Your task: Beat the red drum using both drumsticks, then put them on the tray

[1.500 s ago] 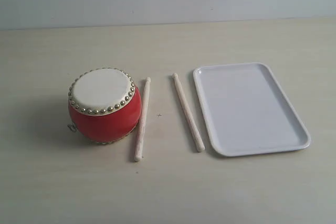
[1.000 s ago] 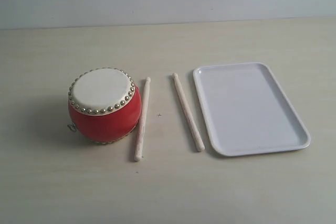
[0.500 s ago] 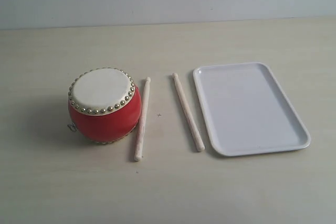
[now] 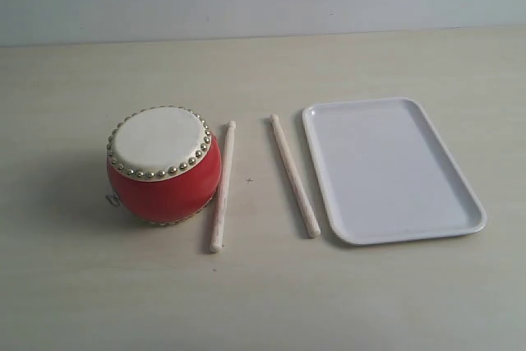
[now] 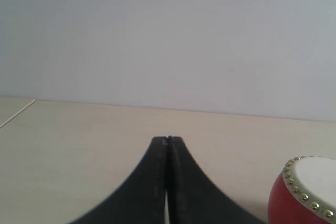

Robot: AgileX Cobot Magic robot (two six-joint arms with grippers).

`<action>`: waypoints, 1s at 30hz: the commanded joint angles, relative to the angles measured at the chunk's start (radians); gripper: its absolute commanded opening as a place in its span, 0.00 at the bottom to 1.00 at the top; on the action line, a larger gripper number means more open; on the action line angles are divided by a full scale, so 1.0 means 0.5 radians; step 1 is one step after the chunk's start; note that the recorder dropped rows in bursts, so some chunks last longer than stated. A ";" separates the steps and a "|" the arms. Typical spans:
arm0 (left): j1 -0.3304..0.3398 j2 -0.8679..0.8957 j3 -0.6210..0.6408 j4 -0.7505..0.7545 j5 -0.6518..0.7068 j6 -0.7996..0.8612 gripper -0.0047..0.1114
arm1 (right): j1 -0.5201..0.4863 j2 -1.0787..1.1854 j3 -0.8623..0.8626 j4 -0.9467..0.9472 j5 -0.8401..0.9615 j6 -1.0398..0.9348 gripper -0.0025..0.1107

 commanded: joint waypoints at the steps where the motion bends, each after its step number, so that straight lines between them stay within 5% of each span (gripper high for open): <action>1: 0.004 -0.013 0.007 0.000 -0.001 0.006 0.04 | -0.005 -0.013 0.009 0.000 -0.009 0.005 0.02; 13: 0.004 -0.013 0.007 0.010 -0.015 0.000 0.04 | -0.005 -0.013 0.009 0.000 -0.009 0.005 0.02; 18: 0.004 -0.013 0.007 -0.467 -0.019 -0.484 0.04 | -0.005 -0.013 0.009 0.000 -0.009 0.005 0.02; 30: 0.004 -0.013 0.007 -0.659 -0.111 -1.010 0.04 | -0.005 -0.013 0.009 0.000 -0.009 0.005 0.02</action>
